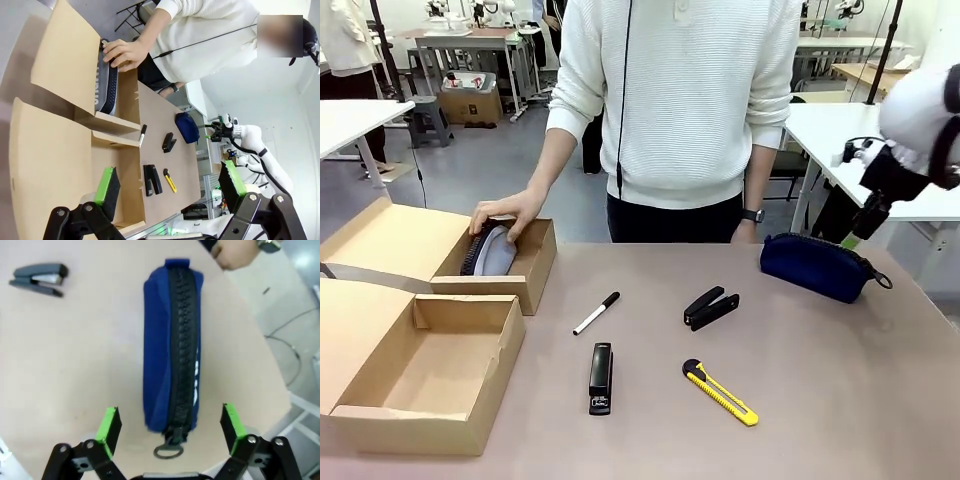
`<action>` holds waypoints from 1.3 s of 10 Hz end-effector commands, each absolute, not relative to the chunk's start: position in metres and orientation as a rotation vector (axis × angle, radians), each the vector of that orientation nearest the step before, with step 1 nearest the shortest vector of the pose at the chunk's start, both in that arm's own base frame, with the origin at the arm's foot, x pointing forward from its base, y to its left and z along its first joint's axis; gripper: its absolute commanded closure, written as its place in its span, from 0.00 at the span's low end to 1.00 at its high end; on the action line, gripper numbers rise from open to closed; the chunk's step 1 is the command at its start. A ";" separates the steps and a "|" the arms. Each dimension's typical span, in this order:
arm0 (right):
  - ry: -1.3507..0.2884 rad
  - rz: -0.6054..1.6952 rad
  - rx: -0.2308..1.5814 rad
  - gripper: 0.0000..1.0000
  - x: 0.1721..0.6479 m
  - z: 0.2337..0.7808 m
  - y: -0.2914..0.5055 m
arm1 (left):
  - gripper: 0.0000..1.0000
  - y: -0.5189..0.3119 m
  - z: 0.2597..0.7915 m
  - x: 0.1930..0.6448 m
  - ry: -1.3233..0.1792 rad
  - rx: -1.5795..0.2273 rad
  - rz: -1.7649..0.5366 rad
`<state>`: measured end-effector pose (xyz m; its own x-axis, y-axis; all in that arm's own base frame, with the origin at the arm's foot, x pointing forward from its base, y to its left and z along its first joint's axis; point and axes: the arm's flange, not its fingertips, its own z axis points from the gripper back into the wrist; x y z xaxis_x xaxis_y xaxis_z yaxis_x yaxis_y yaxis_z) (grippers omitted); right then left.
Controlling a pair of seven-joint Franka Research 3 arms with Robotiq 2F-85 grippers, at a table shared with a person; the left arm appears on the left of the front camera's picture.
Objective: Place items inside the box.
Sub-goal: Pick up a Pencil pouch or Stapler and place it inside the Mailer Box closest to the robot.
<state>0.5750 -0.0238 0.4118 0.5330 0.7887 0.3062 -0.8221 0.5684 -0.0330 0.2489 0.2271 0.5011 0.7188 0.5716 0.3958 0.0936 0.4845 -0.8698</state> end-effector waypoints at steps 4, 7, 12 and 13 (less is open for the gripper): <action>-0.244 0.965 0.199 0.00 0.613 0.341 -0.025 | 0.00 0.227 0.501 0.250 -0.769 -1.057 0.304; -0.234 0.976 0.231 0.00 0.615 0.320 -0.018 | 0.00 0.227 0.501 0.250 -0.769 -1.057 0.304; -0.286 0.988 0.284 0.98 0.610 0.326 -0.019 | 0.00 0.227 0.501 0.250 -0.769 -1.057 0.304; -0.295 0.984 0.276 1.00 0.608 0.327 -0.019 | 0.00 0.227 0.501 0.250 -0.769 -1.057 0.304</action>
